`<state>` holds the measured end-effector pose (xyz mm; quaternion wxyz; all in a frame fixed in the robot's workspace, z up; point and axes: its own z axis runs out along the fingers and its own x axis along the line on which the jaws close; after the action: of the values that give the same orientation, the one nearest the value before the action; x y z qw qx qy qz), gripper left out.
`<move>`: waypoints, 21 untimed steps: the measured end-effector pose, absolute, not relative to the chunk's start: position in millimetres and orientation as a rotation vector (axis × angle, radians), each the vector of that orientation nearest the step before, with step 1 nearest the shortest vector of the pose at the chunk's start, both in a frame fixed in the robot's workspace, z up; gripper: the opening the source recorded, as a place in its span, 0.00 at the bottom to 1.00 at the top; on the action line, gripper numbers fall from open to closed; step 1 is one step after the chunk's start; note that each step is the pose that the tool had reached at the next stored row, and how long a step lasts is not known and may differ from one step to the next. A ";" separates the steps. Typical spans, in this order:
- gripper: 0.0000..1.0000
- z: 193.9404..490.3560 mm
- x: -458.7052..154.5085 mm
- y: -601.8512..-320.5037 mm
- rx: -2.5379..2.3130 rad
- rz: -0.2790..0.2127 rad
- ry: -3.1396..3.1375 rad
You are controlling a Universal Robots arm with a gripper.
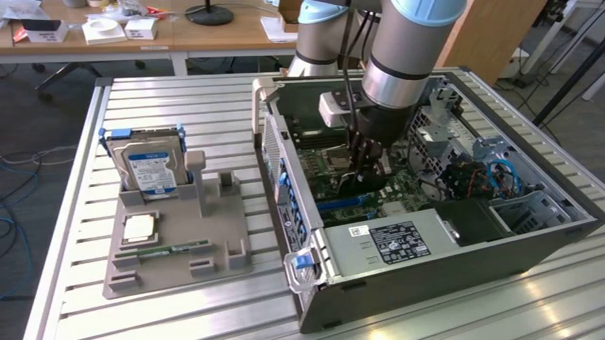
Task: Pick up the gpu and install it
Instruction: 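Insert the gpu into the slot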
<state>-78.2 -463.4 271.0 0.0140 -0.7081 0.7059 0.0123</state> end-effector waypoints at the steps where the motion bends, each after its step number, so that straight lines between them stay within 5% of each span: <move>1: 0.26 271.0 -78.3 -463.4 -2.205 0.038 2.198; 21: 0.26 269.7 -83.3 -463.4 -2.205 0.038 2.198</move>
<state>-83.3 -463.4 269.7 0.0140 -0.7081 0.7059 0.0122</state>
